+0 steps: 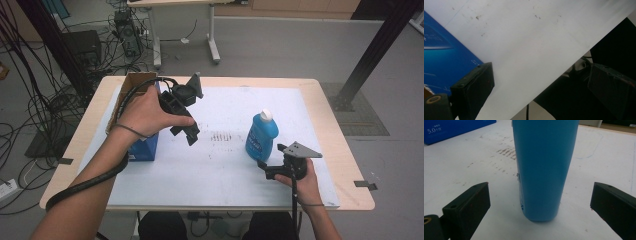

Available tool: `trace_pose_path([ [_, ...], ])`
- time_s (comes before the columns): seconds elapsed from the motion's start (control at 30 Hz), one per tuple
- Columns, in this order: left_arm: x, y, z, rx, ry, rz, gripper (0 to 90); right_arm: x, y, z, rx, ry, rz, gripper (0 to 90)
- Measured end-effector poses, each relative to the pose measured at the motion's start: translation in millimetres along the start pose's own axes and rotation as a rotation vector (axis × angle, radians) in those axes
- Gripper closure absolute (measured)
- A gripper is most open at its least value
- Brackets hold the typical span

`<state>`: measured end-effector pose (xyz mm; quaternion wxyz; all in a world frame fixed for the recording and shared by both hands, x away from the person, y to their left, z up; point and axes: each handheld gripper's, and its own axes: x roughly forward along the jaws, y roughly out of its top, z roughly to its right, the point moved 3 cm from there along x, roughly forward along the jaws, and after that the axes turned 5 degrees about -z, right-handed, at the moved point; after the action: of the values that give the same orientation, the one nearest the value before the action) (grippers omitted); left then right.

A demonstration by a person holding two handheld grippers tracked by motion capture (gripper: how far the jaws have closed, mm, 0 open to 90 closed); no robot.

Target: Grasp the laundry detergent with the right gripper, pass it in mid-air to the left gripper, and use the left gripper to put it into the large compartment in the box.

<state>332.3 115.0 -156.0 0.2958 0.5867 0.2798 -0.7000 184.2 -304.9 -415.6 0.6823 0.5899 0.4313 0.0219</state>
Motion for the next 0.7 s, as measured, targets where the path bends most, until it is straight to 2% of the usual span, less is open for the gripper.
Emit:
trace_pose_path([
  [0.7,-1.9,-0.1,2.6,0.009,-0.003,0.005,6.7,13.4,2.3,4.3,0.012,0.001,0.012,2.5],
])
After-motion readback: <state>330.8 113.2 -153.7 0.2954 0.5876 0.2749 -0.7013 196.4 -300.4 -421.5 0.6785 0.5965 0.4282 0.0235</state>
